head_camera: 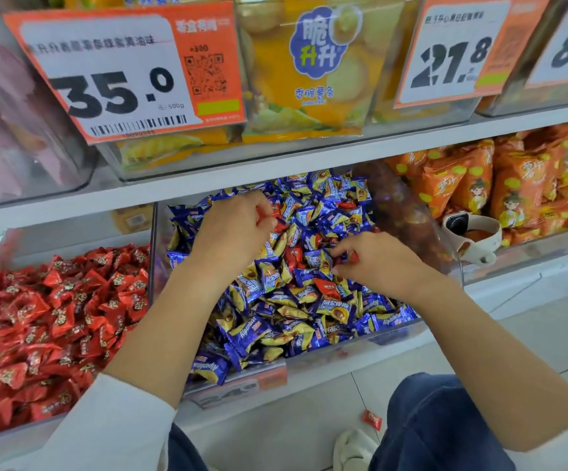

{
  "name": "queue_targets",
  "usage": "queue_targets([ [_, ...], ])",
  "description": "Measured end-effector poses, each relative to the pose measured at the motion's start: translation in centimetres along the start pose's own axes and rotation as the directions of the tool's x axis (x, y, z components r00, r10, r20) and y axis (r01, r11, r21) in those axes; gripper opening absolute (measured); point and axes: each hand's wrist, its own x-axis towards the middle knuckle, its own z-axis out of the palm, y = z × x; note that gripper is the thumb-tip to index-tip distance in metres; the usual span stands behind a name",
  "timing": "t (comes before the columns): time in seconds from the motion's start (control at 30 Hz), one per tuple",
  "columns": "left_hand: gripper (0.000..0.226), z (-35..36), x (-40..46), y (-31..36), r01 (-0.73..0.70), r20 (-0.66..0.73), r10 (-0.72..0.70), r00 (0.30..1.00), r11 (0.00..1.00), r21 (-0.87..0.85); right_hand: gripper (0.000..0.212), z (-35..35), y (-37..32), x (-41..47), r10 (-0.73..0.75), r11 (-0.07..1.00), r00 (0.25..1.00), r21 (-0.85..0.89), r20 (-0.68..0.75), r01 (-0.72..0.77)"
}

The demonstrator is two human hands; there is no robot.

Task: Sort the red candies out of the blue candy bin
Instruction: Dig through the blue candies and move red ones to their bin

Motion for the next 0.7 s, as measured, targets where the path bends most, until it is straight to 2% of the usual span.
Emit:
queue_targets([
  [0.1,0.03,1.0,0.8,0.4,-0.006,-0.01,0.007,1.0,0.999,0.043,0.021,0.8,0.5,0.3,0.067,0.985,0.997,-0.156,-0.035,-0.072],
  [0.2,0.049,1.8,1.2,0.9,-0.055,0.077,0.043,0.996,0.986,0.155,0.017,0.7,1.7,0.5,0.158,0.932,0.983,-0.314,-0.089,-0.179],
  [0.3,0.056,2.4,1.1,0.5,-0.071,0.165,0.025,0.986,0.957,0.28,0.022,0.3,1.7,0.8,0.134,0.97,0.991,-0.203,-0.028,-0.137],
  [0.4,0.041,2.5,1.0,-0.1,-0.061,0.15,0.014,0.989,0.947,0.316,0.033,0.4,1.2,1.0,0.093,0.993,0.995,-0.073,0.029,-0.091],
  [0.53,0.024,1.8,0.7,-1.0,-0.045,0.095,0.021,0.995,0.966,0.255,0.038,1.0,1.1,1.0,0.082,0.991,0.993,-0.11,0.088,-0.073],
  [0.6,0.023,1.1,0.3,-0.8,-0.045,0.068,0.034,0.997,0.985,0.166,0.034,1.2,1.0,1.1,0.078,0.992,0.994,-0.103,0.083,-0.069],
  [0.7,0.011,0.3,-0.4,-0.2,-0.09,0.046,0.088,0.995,0.994,0.065,0.016,1.2,0.8,1.1,0.058,0.998,0.998,-0.029,-0.01,-0.058],
])
